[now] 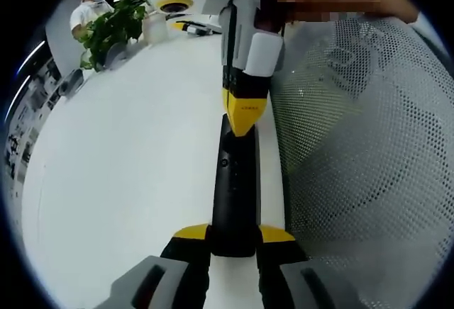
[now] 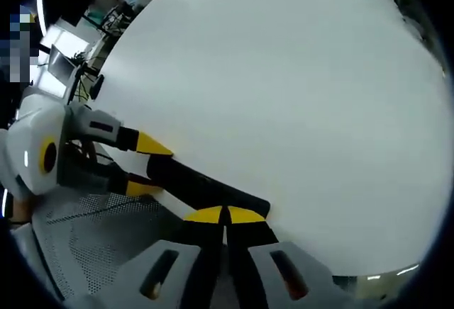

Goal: Press the specified remote control buttons in sequence, fully releasing each button before pressing the next.

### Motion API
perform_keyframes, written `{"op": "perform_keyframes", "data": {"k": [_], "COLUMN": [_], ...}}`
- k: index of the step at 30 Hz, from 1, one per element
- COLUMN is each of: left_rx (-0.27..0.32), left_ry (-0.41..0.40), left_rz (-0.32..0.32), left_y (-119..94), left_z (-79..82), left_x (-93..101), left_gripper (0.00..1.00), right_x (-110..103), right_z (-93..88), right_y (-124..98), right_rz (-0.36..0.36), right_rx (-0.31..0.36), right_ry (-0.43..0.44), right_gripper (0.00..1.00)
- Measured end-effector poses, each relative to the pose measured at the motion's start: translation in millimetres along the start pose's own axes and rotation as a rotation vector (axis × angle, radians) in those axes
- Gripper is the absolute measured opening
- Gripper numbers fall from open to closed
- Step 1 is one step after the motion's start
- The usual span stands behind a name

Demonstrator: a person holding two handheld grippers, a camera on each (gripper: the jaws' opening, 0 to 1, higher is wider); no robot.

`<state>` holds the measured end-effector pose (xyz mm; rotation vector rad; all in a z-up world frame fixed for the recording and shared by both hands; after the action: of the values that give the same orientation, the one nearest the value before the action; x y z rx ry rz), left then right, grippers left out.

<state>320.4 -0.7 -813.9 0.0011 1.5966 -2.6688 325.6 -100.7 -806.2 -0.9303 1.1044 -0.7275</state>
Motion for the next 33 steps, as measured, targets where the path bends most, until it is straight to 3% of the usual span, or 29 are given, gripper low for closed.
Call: {"op": "perform_keyframes", "data": {"k": [33], "left_rx": [-0.004], "left_ry": [0.009], "left_rz": [0.004], "left_y": [-0.3], "left_z": [0.3], "left_x": [0.5], "left_gripper": [0.25], "right_x": [-1.4], "right_z": [-1.2], "right_y": [-0.5], "right_rz": [0.025], "right_rx": [-0.006], "right_ry": [-0.007], "right_gripper": [0.0]}}
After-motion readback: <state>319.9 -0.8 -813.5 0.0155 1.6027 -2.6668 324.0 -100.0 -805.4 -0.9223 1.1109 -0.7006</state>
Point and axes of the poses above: the point that each gripper's makers call its tool centre point, and the gripper's own axes: y roughly forward along the fingers, x roughly to its right, z roughly out of its top, the point moved 2 cm from there along -y, roughly backward along the fingers, and after that the axes turned 3 degrees about y, right-handed, at the moved point
